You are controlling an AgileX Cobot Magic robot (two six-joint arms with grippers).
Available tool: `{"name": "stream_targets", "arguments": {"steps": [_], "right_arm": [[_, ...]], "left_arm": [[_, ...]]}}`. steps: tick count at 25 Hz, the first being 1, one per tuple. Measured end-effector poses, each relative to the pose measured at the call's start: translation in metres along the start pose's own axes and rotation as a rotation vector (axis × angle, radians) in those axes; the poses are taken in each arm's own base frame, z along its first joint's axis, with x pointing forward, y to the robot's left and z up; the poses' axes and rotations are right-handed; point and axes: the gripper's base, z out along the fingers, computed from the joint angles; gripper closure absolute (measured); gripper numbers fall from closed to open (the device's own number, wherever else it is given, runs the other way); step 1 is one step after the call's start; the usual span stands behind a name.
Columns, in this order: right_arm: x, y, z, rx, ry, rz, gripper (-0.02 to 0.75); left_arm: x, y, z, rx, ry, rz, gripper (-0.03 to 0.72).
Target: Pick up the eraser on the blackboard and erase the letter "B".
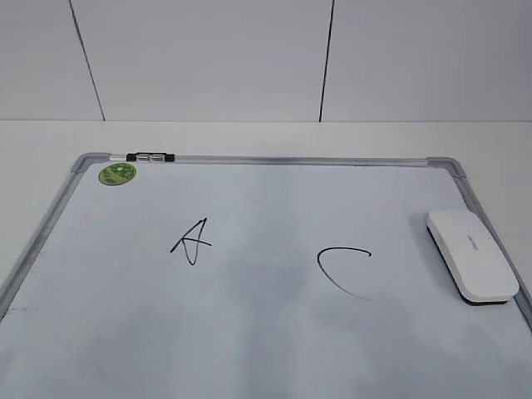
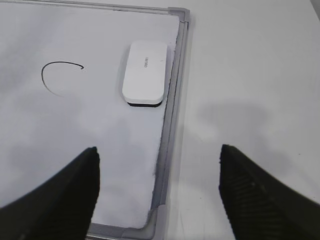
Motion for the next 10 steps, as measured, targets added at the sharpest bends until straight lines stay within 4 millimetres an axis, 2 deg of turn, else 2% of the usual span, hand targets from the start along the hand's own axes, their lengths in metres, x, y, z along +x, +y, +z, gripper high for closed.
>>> {"name": "stream_targets", "arguments": {"steps": [10], "right_arm": [[0.0000, 0.0000, 0.0000, 0.000, 0.000, 0.000, 0.152]], "left_arm": [[0.0000, 0.0000, 0.0000, 0.002, 0.000, 0.001, 0.391]]}}
